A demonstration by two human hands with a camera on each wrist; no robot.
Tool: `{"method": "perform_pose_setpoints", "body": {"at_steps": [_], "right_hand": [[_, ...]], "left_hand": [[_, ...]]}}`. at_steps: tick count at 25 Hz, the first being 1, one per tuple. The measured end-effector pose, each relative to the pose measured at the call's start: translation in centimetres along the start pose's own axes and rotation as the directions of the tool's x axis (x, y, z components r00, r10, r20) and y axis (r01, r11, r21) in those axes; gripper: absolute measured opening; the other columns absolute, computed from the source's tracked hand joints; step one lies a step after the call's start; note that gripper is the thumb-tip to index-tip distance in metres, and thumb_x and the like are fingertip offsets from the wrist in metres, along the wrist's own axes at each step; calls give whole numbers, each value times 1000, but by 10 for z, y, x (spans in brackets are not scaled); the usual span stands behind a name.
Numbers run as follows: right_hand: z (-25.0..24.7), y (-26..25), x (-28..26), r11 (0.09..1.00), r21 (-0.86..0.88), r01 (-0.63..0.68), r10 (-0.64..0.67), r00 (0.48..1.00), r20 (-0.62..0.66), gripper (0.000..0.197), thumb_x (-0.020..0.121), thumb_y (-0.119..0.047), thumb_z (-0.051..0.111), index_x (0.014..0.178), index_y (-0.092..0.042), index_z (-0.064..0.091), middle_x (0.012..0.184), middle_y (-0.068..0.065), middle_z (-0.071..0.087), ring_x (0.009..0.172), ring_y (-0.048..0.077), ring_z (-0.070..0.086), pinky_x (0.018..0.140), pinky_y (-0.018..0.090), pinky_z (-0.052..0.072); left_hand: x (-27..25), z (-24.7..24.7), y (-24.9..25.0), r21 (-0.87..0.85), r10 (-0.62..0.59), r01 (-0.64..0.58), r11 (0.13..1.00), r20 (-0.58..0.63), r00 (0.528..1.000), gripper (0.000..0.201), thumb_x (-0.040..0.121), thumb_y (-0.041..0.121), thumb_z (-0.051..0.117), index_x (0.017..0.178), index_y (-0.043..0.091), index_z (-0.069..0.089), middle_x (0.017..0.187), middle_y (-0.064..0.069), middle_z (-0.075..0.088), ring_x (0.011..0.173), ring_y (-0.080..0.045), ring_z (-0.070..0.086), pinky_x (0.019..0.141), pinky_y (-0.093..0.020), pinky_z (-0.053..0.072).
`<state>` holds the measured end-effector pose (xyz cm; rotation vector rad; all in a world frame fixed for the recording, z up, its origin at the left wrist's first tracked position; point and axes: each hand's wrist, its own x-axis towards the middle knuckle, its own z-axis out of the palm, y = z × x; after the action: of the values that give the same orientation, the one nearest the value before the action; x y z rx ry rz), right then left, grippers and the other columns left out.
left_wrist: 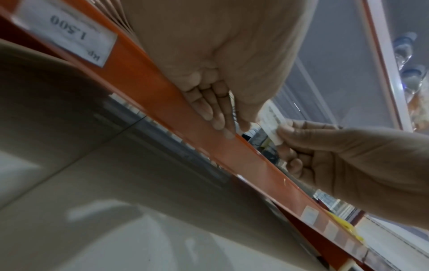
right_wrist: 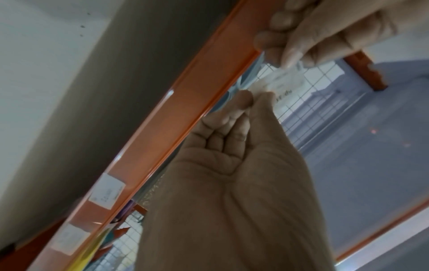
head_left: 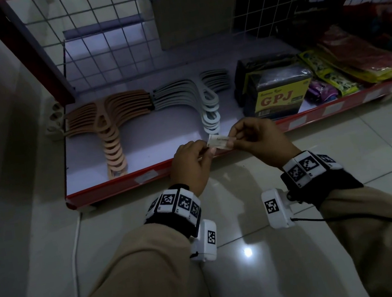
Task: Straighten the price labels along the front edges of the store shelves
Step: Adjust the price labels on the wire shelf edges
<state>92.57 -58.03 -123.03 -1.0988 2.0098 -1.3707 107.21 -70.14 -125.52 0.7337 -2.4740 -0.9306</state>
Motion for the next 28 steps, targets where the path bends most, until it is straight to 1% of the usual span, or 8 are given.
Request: {"method": "perform_pose_setpoints", "body": {"at_steps": [4, 8, 12, 16, 18, 21, 24, 28], "right_hand": [[-2, -1, -2, 999, -53, 6, -7, 1000, -11, 7, 81, -2, 71, 87, 0, 66, 77, 9, 69, 70, 13, 65, 67, 18, 52], [-4, -2, 0, 990, -131, 46, -45, 999, 10, 5, 82, -4, 70, 86, -7, 68, 73, 0, 68, 67, 4, 64, 66, 13, 48], [-12, 0, 4, 957, -266, 116, -135, 989, -53, 3, 84, -7, 69, 85, -10, 68, 75, 1, 70, 69, 10, 66, 68, 21, 51], [-20, 2, 6, 875, -447, 186, -218, 976, -19, 12, 84, -3, 66, 88, -14, 67, 78, -3, 69, 66, -6, 58, 66, 13, 47], [-17, 2, 6, 833, -497, 242, -258, 966, 38, 16, 82, 1, 64, 89, -13, 68, 80, -1, 70, 71, 3, 62, 70, 29, 53], [-11, 3, 7, 767, -567, 299, -280, 952, 123, 16, 82, 0, 62, 92, -10, 69, 87, 9, 70, 82, 27, 64, 73, 43, 52], [-5, 4, 8, 724, -620, 302, -259, 952, 161, 14, 84, -4, 62, 94, -10, 69, 89, 12, 66, 86, 31, 60, 73, 43, 49], [-5, 8, 4, 680, -657, 325, -252, 945, 206, 12, 81, -8, 66, 93, -9, 68, 89, 13, 61, 86, 33, 56, 71, 37, 45]], "left_hand": [[-3, -1, 0, -30, 39, -40, 999, -27, 999, 24, 93, 26, 57, 99, 8, 71, 90, -8, 66, 88, -22, 55, 76, -29, 40], [-6, -3, 2, -101, 54, -63, 993, -90, 994, 21, 92, 22, 60, 96, 7, 74, 86, -6, 70, 85, -22, 59, 76, -30, 45], [-8, -1, 1, -127, 14, -29, 991, -117, 993, 16, 90, 16, 61, 97, 8, 74, 91, -5, 70, 90, -21, 61, 83, -35, 49], [-10, 2, 3, -153, -15, 1, 988, -90, 996, 16, 87, 12, 60, 101, 14, 67, 87, 7, 65, 91, -16, 59, 82, -36, 51], [-10, 4, 6, -174, -50, 37, 984, -72, 996, 21, 87, 16, 60, 107, 20, 62, 82, 16, 60, 92, -15, 57, 81, -34, 50], [-10, 8, 7, -55, -14, 12, 998, -40, 999, 25, 91, 24, 57, 115, 24, 60, 91, 6, 62, 98, -17, 50, 81, -29, 42], [-7, 10, 6, 85, -14, 14, 996, -1, 1000, 25, 94, 27, 53, 114, 18, 65, 102, -5, 59, 101, -23, 47, 83, -34, 43], [-3, 12, 9, 168, -33, 31, 985, 7, 999, 24, 95, 24, 51, 110, 14, 67, 101, -9, 57, 101, -25, 46, 86, -38, 43]]}}
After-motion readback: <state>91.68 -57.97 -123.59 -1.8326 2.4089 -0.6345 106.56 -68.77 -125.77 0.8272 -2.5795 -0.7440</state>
